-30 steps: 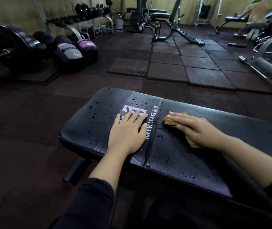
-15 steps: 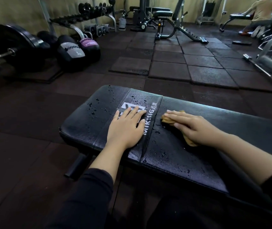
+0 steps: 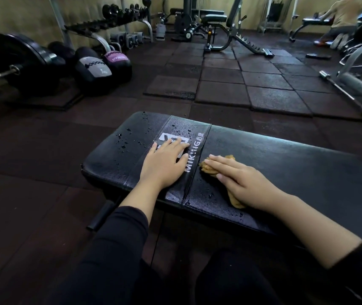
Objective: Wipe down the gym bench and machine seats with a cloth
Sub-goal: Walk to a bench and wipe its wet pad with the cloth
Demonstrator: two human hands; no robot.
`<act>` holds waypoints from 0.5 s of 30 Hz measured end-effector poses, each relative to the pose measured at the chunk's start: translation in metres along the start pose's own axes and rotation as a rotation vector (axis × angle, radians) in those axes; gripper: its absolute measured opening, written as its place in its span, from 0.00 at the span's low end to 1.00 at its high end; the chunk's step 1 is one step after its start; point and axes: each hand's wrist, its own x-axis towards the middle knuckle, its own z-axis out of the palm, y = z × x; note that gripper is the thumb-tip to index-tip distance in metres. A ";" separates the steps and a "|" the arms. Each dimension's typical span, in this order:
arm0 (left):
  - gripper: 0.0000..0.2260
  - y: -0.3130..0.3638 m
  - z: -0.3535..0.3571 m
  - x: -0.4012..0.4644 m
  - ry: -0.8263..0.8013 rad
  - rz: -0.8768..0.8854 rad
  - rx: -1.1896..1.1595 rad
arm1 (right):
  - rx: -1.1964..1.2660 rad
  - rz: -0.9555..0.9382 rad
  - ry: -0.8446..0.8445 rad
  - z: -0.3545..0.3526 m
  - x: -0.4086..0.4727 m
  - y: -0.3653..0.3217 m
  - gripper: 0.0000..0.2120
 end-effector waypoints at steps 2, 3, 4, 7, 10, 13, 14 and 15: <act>0.17 0.001 -0.004 -0.009 0.049 0.020 -0.063 | 0.034 0.011 -0.005 -0.004 -0.005 0.003 0.20; 0.16 0.000 -0.006 -0.015 0.065 0.036 -0.067 | 0.041 0.023 0.003 -0.004 -0.005 0.004 0.20; 0.17 -0.002 -0.008 -0.021 0.056 0.056 -0.047 | 0.039 0.041 0.010 -0.002 -0.004 0.004 0.20; 0.21 -0.010 -0.006 -0.041 -0.026 0.099 0.067 | 0.025 0.107 0.031 0.003 0.000 0.008 0.22; 0.24 -0.011 -0.001 -0.050 -0.001 0.092 0.113 | 0.013 0.231 0.040 0.001 0.013 0.010 0.23; 0.27 -0.009 0.002 -0.051 0.045 0.077 0.129 | -0.046 0.270 0.035 0.005 0.023 -0.006 0.22; 0.27 -0.010 0.003 -0.051 0.053 0.080 0.133 | -0.049 0.242 0.030 0.009 0.021 -0.015 0.22; 0.27 -0.011 0.003 -0.051 0.061 0.085 0.138 | -0.054 0.181 0.034 0.014 0.014 -0.026 0.21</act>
